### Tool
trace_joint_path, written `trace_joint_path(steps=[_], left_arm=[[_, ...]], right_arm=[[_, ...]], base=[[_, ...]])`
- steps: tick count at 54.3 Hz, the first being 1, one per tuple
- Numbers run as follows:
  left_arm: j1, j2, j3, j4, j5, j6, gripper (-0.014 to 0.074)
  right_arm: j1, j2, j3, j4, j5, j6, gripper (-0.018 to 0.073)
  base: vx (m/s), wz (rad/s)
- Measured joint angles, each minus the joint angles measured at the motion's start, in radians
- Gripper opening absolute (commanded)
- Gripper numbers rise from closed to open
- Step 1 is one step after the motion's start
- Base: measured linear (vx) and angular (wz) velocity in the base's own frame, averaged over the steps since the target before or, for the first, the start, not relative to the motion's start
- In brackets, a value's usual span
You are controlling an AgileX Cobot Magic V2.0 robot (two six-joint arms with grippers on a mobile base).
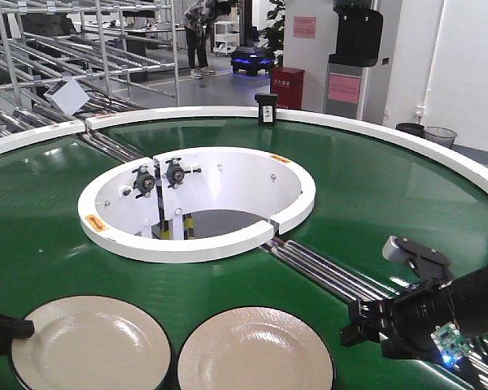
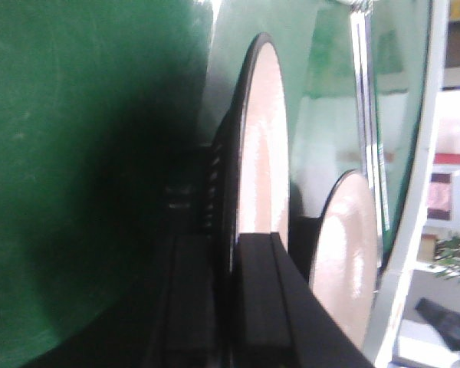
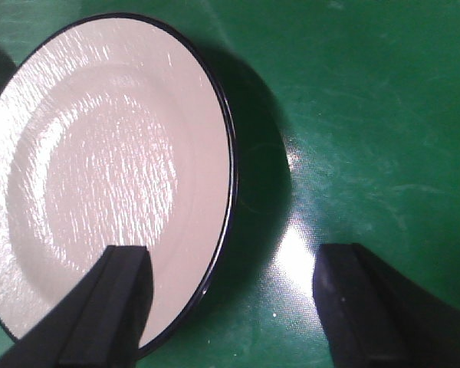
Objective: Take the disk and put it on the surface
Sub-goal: 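Grip the rim of each cream plate, left and right grippers, then lift both plates up off the conveyor belt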
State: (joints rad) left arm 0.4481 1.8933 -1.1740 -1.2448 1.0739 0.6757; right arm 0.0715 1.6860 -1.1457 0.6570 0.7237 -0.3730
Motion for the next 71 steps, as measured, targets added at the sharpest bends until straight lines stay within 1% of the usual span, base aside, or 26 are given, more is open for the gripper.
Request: trace_joint_path(steps=[5,10,14,21,24,32,37,45,49,52,56,71], left_arm=[[0.016,0.002,0.0,-0.047,0.03,0.008,-0.0009],[0.022,0.005,0.0,-0.109,0.052,0.023,-0.0009],[0.022,0.009,0.0,-0.16,0.059,0.028,-0.0009],[0.023,0.01,0.0,-0.207,0.06,0.03,-0.0009],[0.024,0.01,0.0,-0.216,0.06,0.03,-0.0009],[0.029,0.01,0.0,-0.224,0.058,0.031,-0.0009],[0.029,0.01,0.0,-0.224,0.057,0.032,-0.0009],[0.029,0.01,0.0,-0.224,0.056,0.032,-0.0009],[0.029,0.01,0.0,-0.224,0.056,0.032,-0.0009],[0.029,0.01,0.0,-0.224,0.056,0.032,-0.0009],[0.029,0.01,0.001,-0.224,0.056,0.032,-0.0009],[0.029,0.01,0.001,-0.224,0.056,0.032,-0.0009]], right_arm=[[0.0,0.04,-0.001,0.017,0.014,0.0,0.0501],[0.0,0.087,-0.001,0.055,0.016,-0.013,0.0501],[0.0,0.116,-0.001,0.101,0.016,-0.041,0.0501],[0.0,0.148,-0.001,0.181,0.015,-0.111,0.0501],[0.0,0.162,-0.001,0.212,0.015,-0.138,0.0501],[0.0,0.22,-0.001,0.3,0.014,-0.173,0.0501],[0.0,0.267,-0.001,0.396,0.021,-0.234,0.0501],[0.0,0.333,-0.002,0.591,0.075,-0.378,0.0497],[0.001,0.36,-0.005,0.673,0.101,-0.435,0.0482],[0.005,0.38,-0.008,0.73,0.114,-0.467,0.045],[0.012,0.392,-0.008,0.763,0.116,-0.481,0.0383],[0.019,0.402,-0.008,0.779,0.125,-0.488,0.0041]], base=[[0.0,0.0],[0.0,0.0],[0.0,0.0],[0.0,0.0],[0.0,0.0],[0.0,0.0],[0.0,0.0],[0.0,0.0],[0.0,0.0],[0.0,0.0],[0.0,0.0],[0.0,0.0]])
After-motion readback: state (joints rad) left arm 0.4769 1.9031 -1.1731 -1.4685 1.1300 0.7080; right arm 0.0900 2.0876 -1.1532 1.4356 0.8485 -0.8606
